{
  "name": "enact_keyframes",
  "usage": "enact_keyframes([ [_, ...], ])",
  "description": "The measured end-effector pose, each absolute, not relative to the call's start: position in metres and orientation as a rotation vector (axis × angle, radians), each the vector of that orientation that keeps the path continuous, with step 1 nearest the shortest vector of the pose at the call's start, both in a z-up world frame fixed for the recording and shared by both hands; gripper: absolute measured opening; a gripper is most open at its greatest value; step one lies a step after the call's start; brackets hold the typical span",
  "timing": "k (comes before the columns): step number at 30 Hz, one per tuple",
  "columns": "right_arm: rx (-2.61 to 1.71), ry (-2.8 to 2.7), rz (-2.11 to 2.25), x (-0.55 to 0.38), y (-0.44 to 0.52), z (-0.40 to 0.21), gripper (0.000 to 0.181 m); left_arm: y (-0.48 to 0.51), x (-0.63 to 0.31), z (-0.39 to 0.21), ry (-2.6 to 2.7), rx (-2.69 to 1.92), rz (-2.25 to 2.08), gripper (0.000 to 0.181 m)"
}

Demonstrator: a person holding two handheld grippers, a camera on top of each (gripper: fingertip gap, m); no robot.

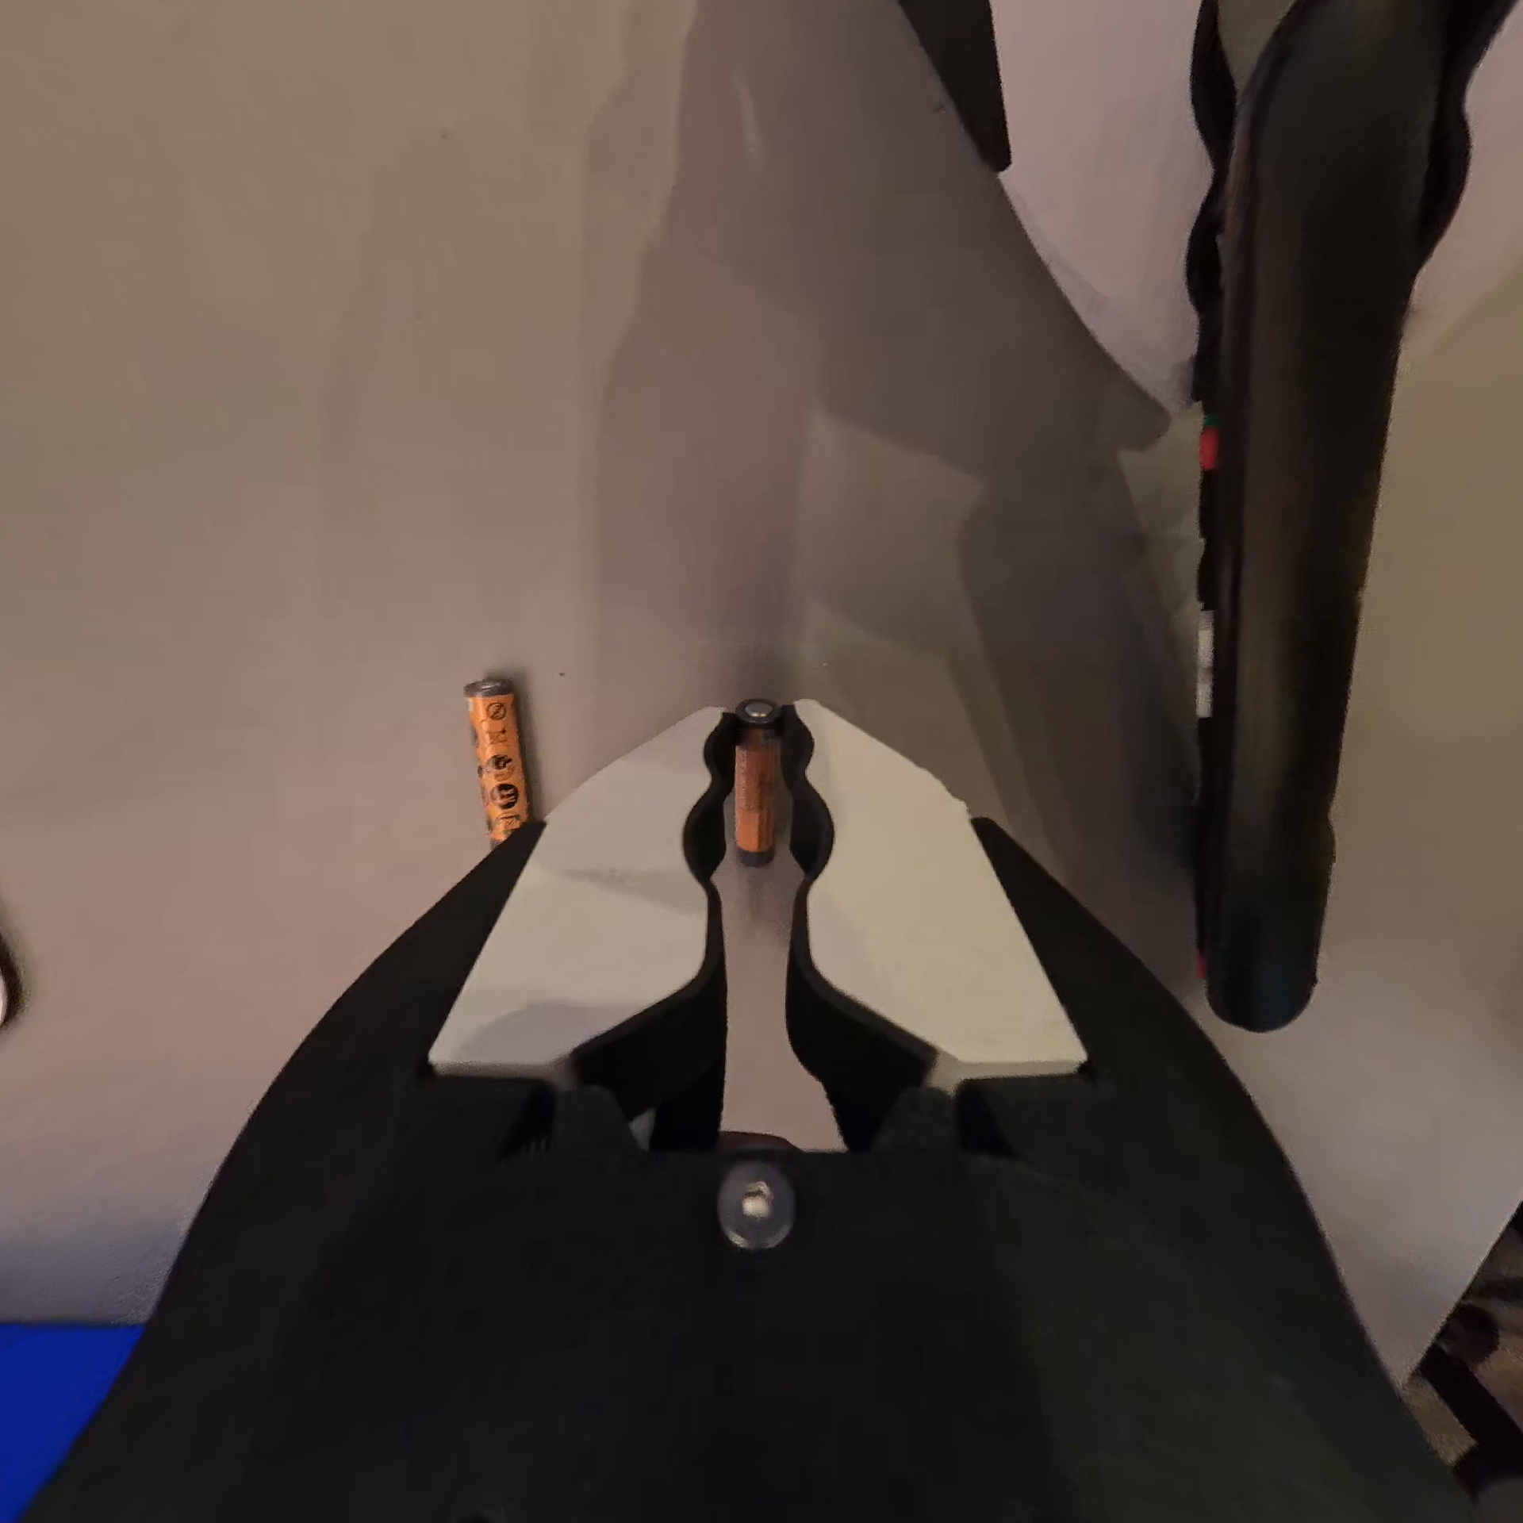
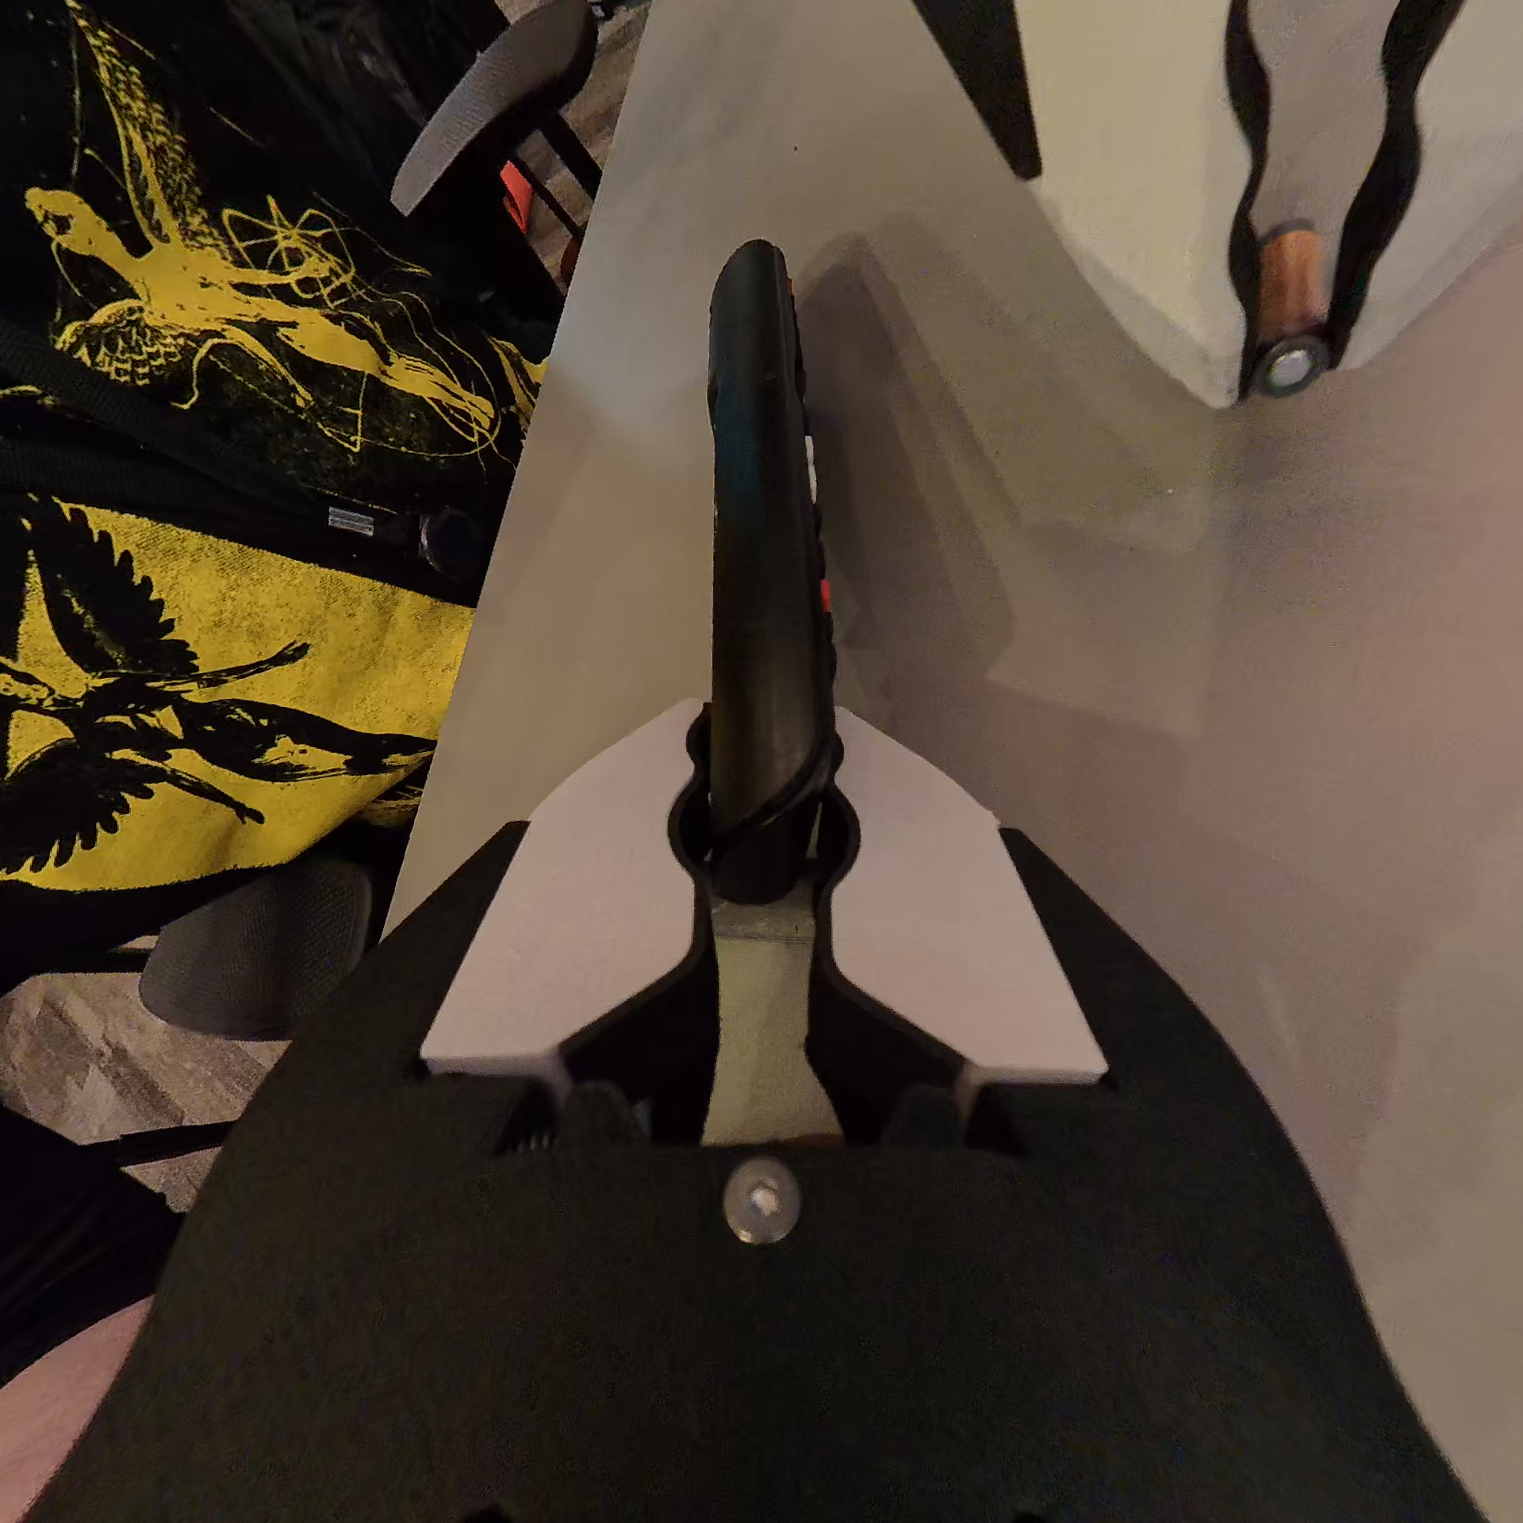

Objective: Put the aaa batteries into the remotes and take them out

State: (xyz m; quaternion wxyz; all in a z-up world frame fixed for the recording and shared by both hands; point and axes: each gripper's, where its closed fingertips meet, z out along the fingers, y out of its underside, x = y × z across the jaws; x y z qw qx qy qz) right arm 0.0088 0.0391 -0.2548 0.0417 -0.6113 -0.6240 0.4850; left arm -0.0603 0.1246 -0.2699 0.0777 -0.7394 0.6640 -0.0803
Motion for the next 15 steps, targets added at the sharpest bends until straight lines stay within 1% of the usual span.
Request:
enact_keyframes([
  [3,-1.88,-1.911,1.473,0.008,0.039,-0.256,0.021,0.119,-0.061,-0.277,2.015,-2.233,-0.254,0.013],
  [6,-1.876,-1.896,1.491,0.008,0.04,-0.254,0.02,0.117,-0.059,-0.276,1.998,-2.213,-0.307,0.038],
  [9,-1.88,-1.88,1.506,0.008,0.041,-0.252,0.021,0.116,-0.056,-0.266,1.974,-2.118,-0.375,0.049],
  [15,-1.851,-1.84,1.529,0.006,0.043,-0.247,0.02,0.101,-0.08,-0.235,1.791,-2.108,-0.546,0.072],
])
